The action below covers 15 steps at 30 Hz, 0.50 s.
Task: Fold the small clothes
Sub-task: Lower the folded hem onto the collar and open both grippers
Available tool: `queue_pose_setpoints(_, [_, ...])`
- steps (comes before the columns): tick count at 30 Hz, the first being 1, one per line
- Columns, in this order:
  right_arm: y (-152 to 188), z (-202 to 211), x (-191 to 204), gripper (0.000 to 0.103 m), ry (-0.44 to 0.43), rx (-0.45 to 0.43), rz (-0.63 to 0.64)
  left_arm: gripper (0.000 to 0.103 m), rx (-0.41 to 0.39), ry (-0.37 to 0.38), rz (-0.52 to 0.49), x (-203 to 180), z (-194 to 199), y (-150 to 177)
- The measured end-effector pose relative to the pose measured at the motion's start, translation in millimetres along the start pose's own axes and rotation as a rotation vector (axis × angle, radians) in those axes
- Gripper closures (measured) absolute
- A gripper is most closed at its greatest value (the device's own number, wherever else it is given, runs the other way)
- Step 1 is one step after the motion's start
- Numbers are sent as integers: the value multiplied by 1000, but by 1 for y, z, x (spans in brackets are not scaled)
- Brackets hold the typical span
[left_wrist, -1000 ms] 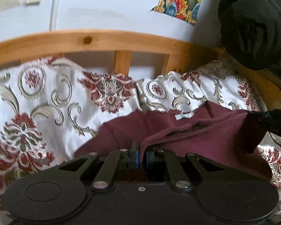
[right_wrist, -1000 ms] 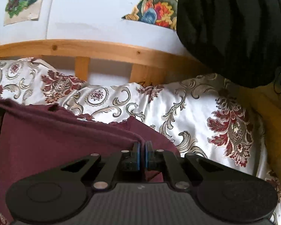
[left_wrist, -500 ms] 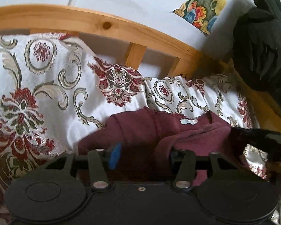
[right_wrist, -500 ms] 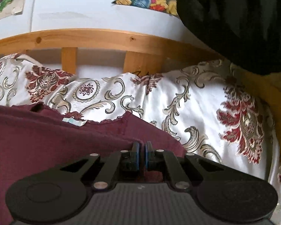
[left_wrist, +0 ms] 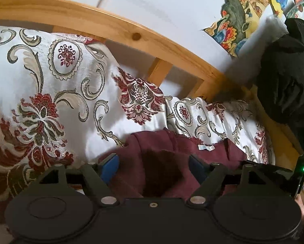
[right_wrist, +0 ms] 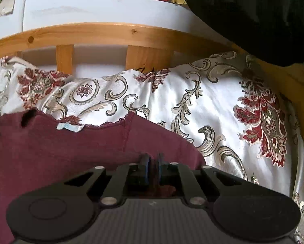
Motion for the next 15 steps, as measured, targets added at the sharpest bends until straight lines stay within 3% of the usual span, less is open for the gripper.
queue_pose_setpoints(2, [2, 6, -2, 48, 3, -10, -14, 18, 14, 14, -26, -4, 0, 4])
queue_pose_setpoints(5, [9, 21, -4, 23, -2, -42, -26, 12, 45, 41, -88, -14, -4, 16])
queue_pose_setpoints(7, [19, 32, -1, 13, -20, -66, -24, 11, 63, 45, -133, -20, -7, 25])
queue_pose_setpoints(11, [41, 46, 9, 9, -43, -71, 31, 13, 84, 11, -191, -22, -17, 42])
queue_pose_setpoints(14, [54, 47, 20, 9, -39, -46, 87, 37, 82, -28, -204, -18, -22, 49])
queue_pose_setpoints(15, [58, 46, 23, 10, -36, -37, 112, 52, 80, -31, -204, -17, -23, 50])
Point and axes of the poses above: each gripper's, at about its wrist camera, not at the fingertips, and z roughly against the way its jaws point, x to its left, y to its underside, the point moved 6 cm from there along -z, roughly the way its jaws point, and after that the axes turned 14 degrees about z, right-handed, at the moved point
